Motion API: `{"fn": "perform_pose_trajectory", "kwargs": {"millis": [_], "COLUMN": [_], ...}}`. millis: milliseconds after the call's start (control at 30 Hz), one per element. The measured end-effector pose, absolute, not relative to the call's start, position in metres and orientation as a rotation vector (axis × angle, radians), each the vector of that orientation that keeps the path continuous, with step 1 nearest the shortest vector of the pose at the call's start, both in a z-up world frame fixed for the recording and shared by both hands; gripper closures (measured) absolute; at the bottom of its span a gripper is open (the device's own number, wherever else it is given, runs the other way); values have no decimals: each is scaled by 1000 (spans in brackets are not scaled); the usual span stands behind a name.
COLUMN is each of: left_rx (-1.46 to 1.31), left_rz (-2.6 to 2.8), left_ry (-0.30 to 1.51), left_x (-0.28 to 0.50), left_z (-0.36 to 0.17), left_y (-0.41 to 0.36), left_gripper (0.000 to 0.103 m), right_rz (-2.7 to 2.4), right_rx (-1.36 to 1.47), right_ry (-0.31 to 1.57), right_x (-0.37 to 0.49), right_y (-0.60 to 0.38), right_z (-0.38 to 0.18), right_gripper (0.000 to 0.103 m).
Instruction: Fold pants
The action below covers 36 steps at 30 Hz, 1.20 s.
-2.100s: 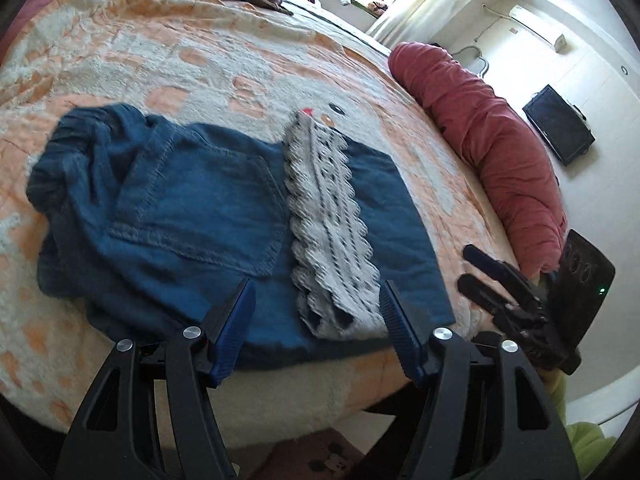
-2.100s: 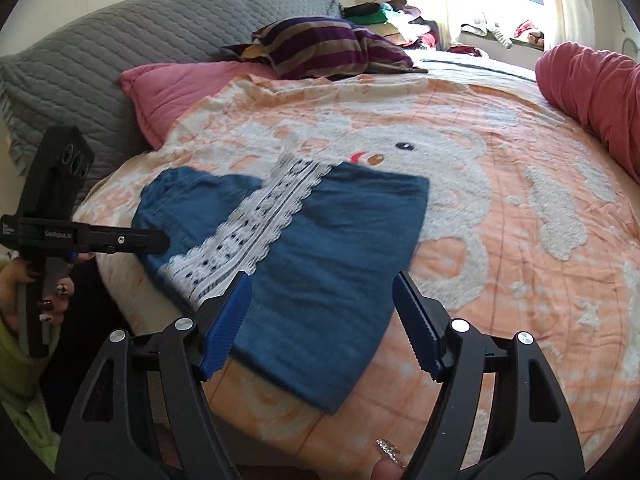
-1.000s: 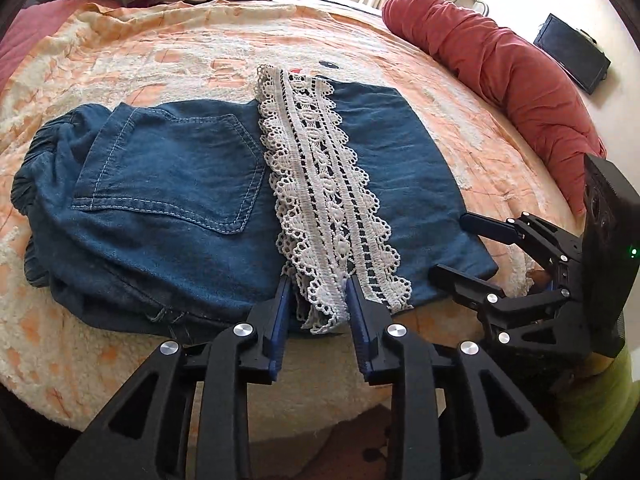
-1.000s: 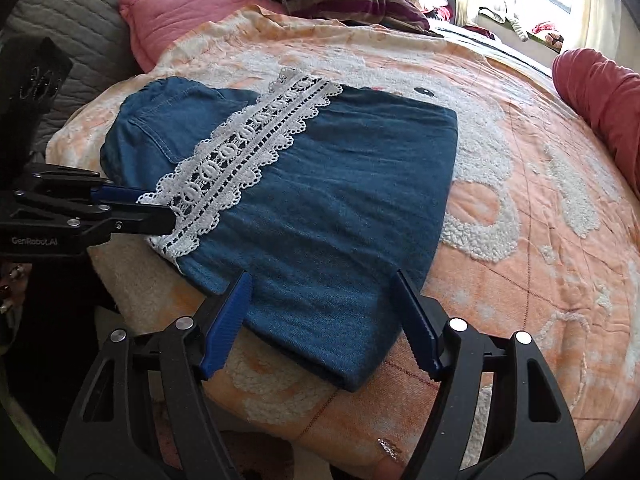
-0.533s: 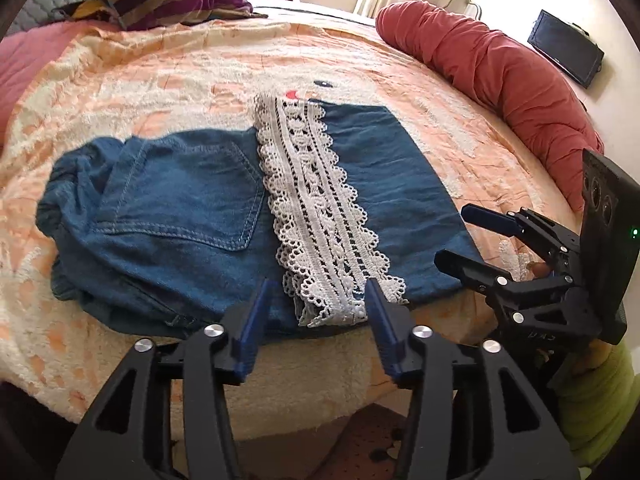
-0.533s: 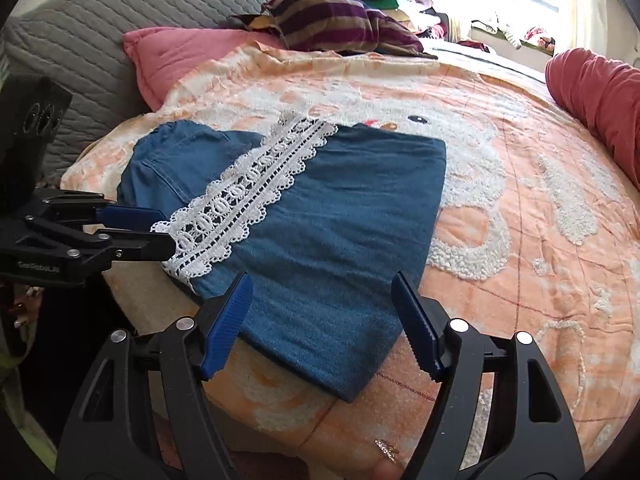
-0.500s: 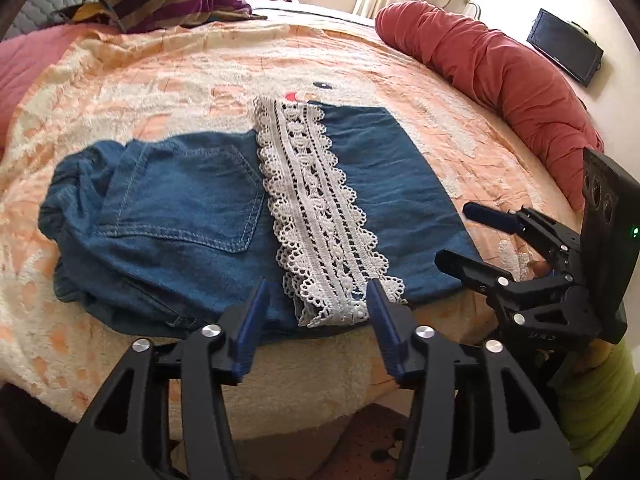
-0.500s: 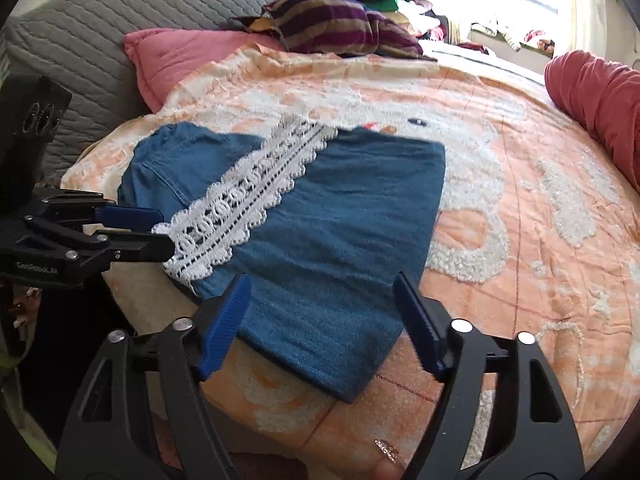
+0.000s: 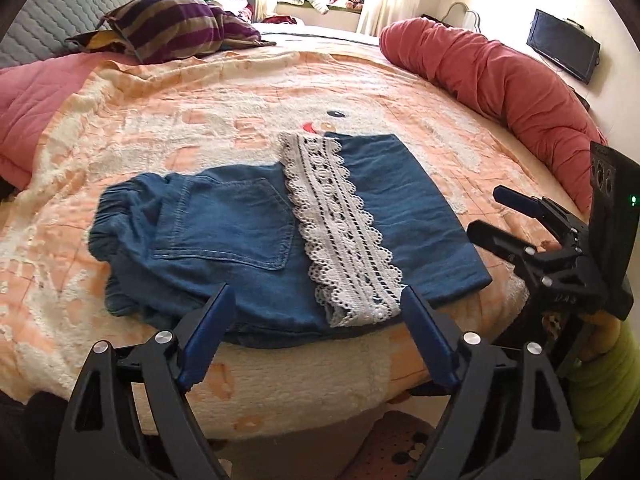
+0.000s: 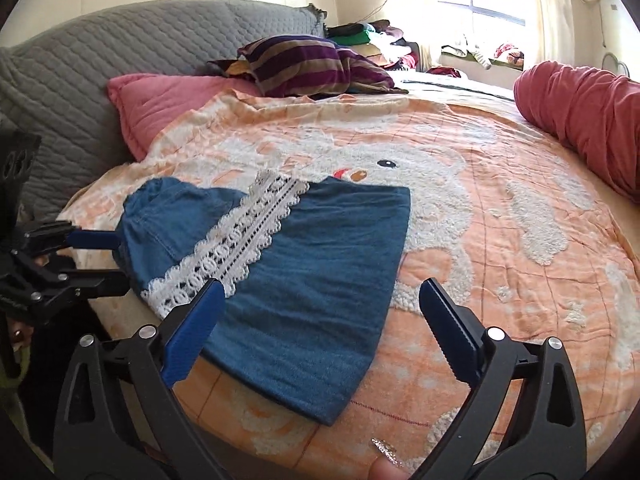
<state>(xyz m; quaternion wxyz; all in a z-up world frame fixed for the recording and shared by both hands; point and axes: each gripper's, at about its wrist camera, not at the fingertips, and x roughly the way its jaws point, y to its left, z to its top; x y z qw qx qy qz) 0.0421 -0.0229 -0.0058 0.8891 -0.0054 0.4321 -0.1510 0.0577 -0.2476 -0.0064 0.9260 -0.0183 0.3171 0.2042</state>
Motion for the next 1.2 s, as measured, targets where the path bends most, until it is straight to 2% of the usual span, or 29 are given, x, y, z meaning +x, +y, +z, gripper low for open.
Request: {"fn": "perform_pose_trajectory", "kwargs": {"millis": [100,167,367,667,800,867,1200], "left_rx": [-32,-51,-133,-485,-567,-596,-713], "left_rz": [-297,-278,-217,-199,-263,-291,-309], "left_ry": [893,889,886,936,931,928,942], "left_x": [42,42,40,42,46,48,74], "left_z": [-5,-4,-9,-39,-46,-48,-69], "left_y": [-11,0,41,115,116,114,112], "left_gripper": [19,13,13,13,18,29,30], "right_rz": [431,450,545,767,846,876,953], "right_rx": [-29,-28,-100,-237,-276,-294,-385], "right_ry": [647,646,643,724,768,809,1050], "right_x": [62,64,79,111,134,148,198], "right_y": [-244,-239,-196,-99,-57,-38,36], "right_z": [2,8,32,46,47,44,-5], "right_gripper": [10,9,9,9,9,9,9]}}
